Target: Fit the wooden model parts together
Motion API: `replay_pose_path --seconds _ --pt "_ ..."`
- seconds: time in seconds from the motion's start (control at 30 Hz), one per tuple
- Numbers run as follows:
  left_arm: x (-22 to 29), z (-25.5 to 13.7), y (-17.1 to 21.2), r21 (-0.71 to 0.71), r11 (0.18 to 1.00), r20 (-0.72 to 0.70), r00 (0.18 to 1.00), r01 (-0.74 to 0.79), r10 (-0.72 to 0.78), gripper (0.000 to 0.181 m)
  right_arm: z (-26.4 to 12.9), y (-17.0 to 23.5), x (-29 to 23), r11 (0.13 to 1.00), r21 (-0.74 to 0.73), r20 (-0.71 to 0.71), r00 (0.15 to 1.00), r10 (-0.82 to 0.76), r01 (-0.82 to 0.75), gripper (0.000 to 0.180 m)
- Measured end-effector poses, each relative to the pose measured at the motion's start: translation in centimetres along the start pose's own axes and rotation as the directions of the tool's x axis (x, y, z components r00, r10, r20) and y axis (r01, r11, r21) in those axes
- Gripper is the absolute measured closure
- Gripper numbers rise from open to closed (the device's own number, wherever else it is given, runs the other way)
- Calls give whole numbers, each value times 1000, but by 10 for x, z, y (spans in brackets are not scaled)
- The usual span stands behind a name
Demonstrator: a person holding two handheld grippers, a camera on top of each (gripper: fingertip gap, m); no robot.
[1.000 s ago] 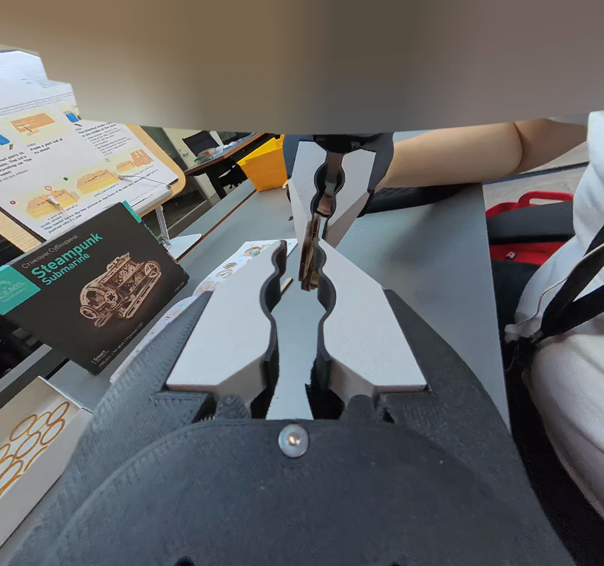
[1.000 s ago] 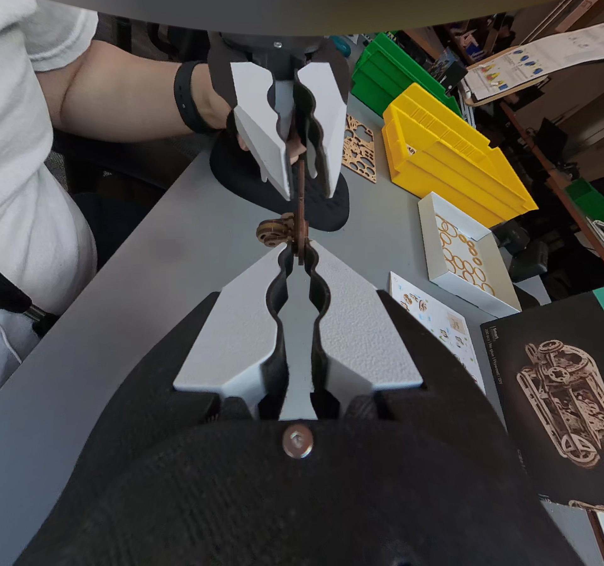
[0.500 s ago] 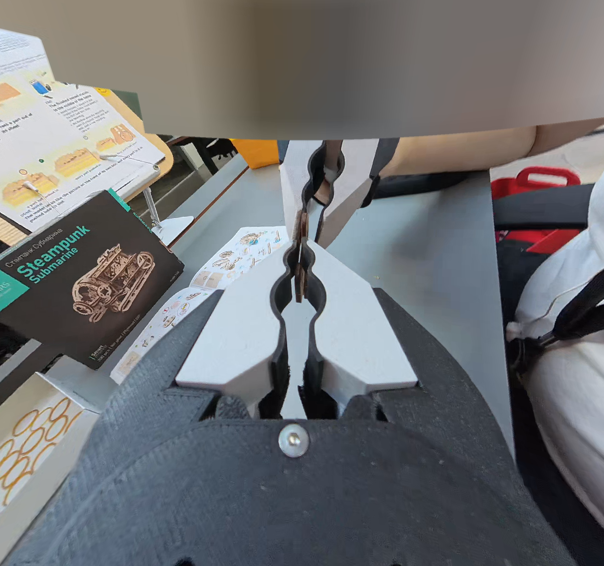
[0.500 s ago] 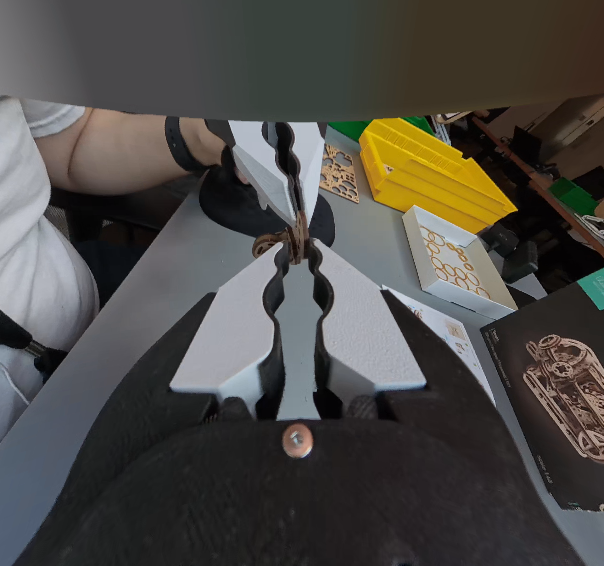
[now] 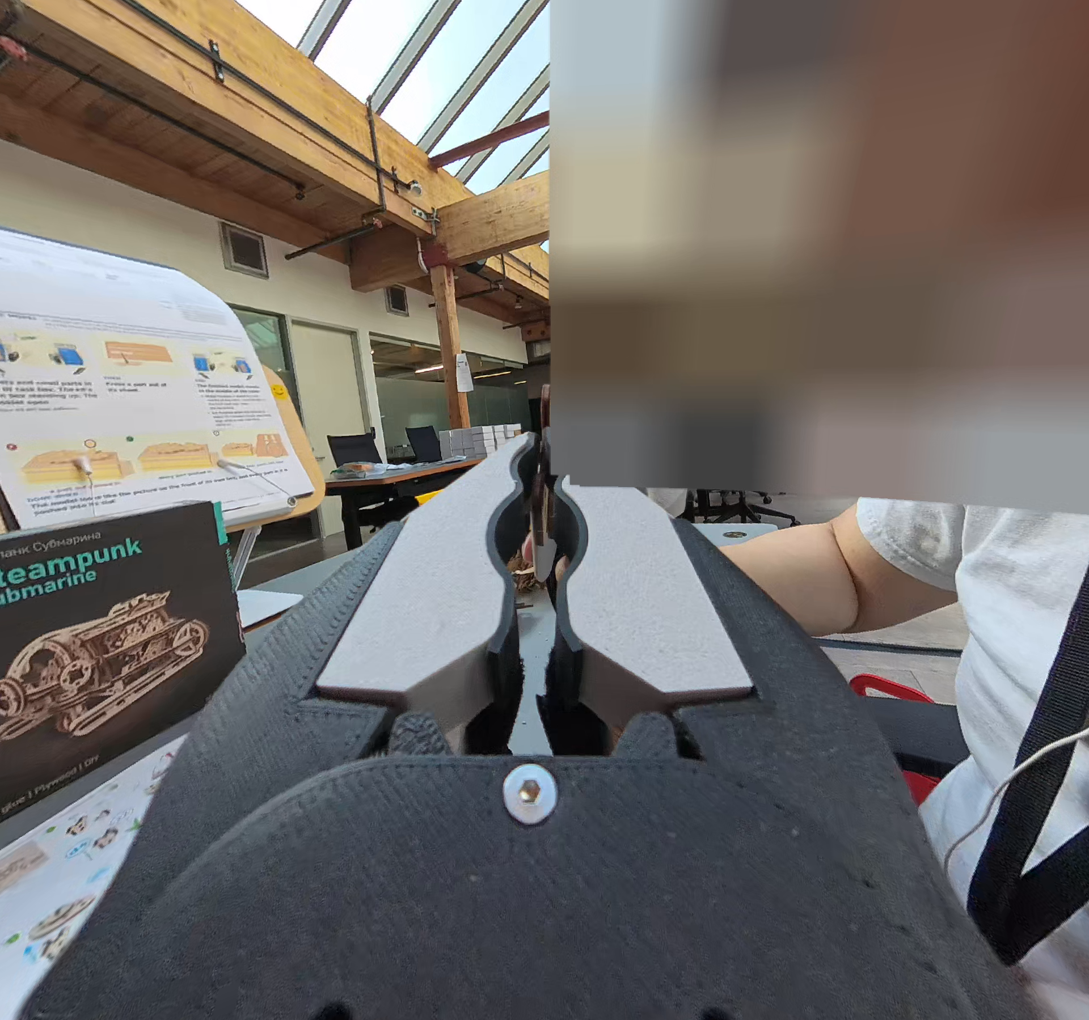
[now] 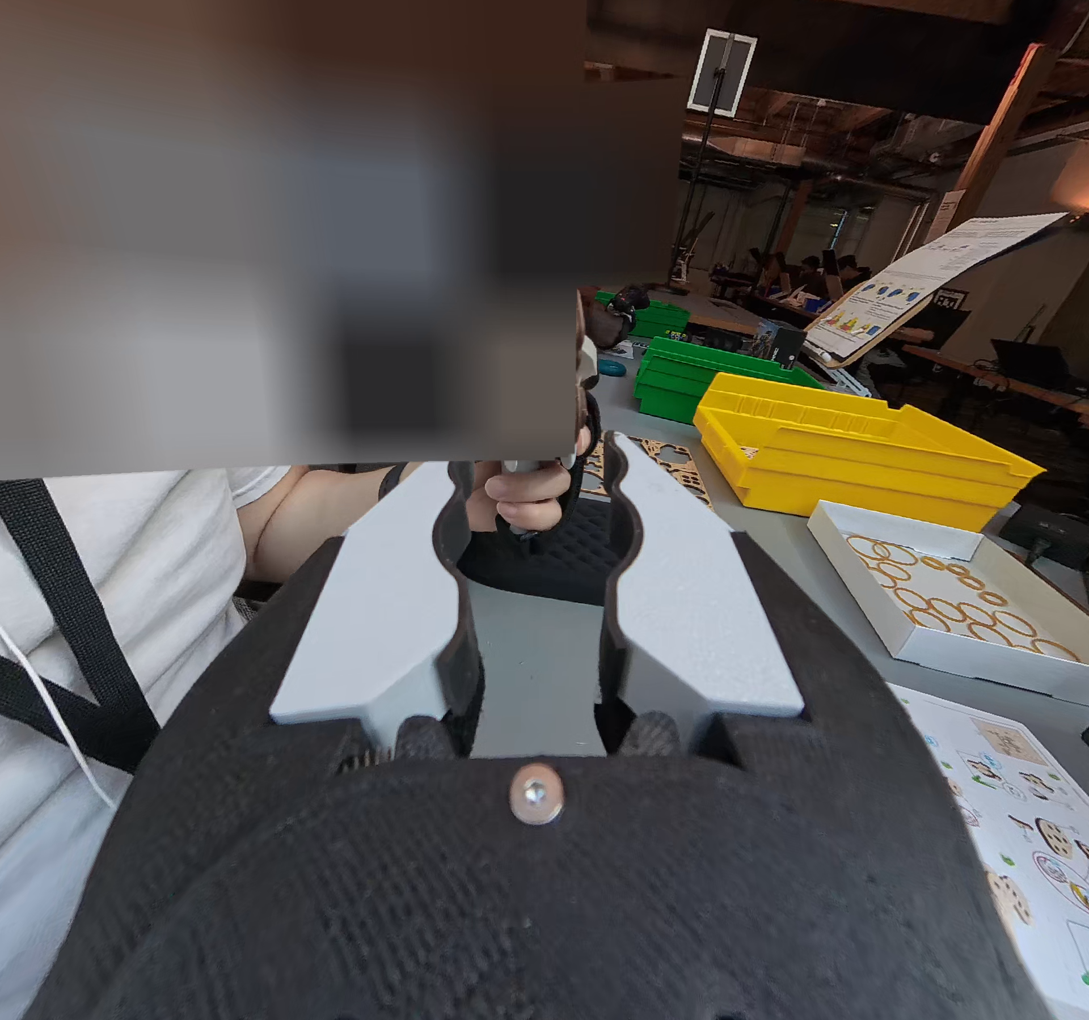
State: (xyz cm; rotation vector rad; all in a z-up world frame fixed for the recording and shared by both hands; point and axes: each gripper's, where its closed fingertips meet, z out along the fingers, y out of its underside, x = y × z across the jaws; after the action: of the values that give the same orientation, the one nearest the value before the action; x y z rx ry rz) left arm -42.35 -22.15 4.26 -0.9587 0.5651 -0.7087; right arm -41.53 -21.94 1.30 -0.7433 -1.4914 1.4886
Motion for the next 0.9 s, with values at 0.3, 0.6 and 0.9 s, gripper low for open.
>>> replay_pose_path --seconds 0.3,0.6,0.9 --pt "8 7 7 14 997 -45 996 -71 71 181 -2 -5 -4 998 -24 -21 998 -63 62 147" --pt "14 2 34 -372 718 -313 808 -588 500 166 2 18 -6 878 -284 -34 911 -411 386 146" --pt "21 -10 44 -408 596 -473 719 -691 509 171 2 30 -10 847 -354 12 908 -420 396 146"
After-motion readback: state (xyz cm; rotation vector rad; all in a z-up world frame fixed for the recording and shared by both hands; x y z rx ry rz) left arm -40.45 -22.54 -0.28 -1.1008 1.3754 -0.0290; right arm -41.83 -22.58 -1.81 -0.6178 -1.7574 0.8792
